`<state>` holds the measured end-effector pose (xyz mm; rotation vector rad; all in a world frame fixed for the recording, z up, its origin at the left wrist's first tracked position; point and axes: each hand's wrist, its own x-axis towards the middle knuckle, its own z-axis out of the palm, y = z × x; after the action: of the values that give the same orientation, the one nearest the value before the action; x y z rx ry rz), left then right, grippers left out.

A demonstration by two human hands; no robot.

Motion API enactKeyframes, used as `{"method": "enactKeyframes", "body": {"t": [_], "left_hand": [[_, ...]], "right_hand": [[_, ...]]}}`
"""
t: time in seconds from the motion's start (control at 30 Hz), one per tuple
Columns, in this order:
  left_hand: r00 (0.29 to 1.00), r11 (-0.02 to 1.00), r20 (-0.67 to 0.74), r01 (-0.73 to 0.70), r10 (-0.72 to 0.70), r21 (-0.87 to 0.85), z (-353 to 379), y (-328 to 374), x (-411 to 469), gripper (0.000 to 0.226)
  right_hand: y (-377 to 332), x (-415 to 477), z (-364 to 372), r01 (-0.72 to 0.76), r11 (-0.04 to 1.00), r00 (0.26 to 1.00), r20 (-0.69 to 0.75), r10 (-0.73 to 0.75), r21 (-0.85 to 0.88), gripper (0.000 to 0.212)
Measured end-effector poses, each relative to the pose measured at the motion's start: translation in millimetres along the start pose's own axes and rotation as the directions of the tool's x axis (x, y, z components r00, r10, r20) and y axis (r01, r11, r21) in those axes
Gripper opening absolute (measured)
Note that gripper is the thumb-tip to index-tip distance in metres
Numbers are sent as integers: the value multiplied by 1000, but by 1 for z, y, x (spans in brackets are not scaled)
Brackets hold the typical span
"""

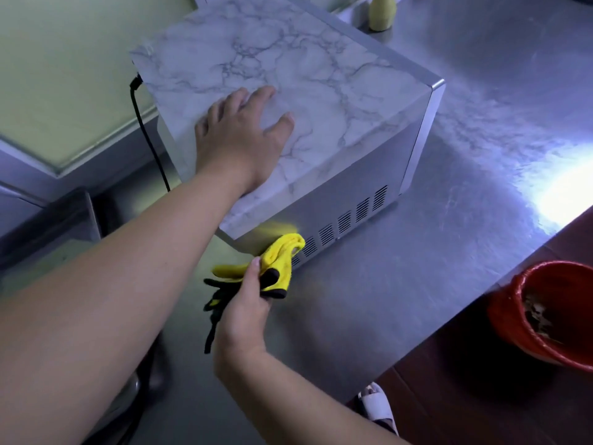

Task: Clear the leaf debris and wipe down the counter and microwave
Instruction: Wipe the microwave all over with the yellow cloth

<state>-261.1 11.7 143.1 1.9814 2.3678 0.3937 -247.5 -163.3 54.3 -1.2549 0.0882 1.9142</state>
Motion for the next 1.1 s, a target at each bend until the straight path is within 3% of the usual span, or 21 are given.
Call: {"method": "enactKeyframes", "body": {"t": [0.13,0.23,0.33,0.43,0.57,0.63,0.7,0.77,0.9,1.03,1.1], "left_hand": [[1000,1000,7,17,-17,-11,-2,1,-1,60],[1000,1000,12,23,-22,-19,-3,1,-1,61],[1000,1000,9,18,-18,-16,-2,1,-1,62],[1000,1000,11,15,-15,-19,-2,0,0,64],[1000,1000,17,18,-17,-17,0,1,-1,63],[1000,1000,12,17,-17,-14,-1,1,0,63],[1000,1000,11,21,-20,-10,-2,0,0,63],[1000,1000,10,24,-24,-6,-2,0,0,62],[999,999,7,33,-33,-4,-3,2,0,61],[999,999,4,33,-33,-13,-3,2,-2,60],[1000,999,4,30,-30,-18,-3,2,-3,60]], "right_hand": [[-4,-26,-22,72,997,984,165,-68,-16,21],[-31,-33,-56,169,985,967,190,-169,18,34],[-78,-24,-79,323,946,939,110,-325,38,30],[-147,-1,-78,544,837,838,-85,-539,59,46],[-236,40,-46,676,736,733,-130,-667,39,13],[-250,52,-28,714,700,696,-95,-711,-12,33],[-232,52,-17,776,625,615,-117,-780,-84,56],[-188,39,-12,863,475,478,-24,-878,-172,64],[-82,23,-28,947,144,252,383,-889,-288,74],[-19,34,-50,945,-46,189,654,-732,-324,86],[-6,51,-68,915,-226,126,769,-626,-334,88]]}}
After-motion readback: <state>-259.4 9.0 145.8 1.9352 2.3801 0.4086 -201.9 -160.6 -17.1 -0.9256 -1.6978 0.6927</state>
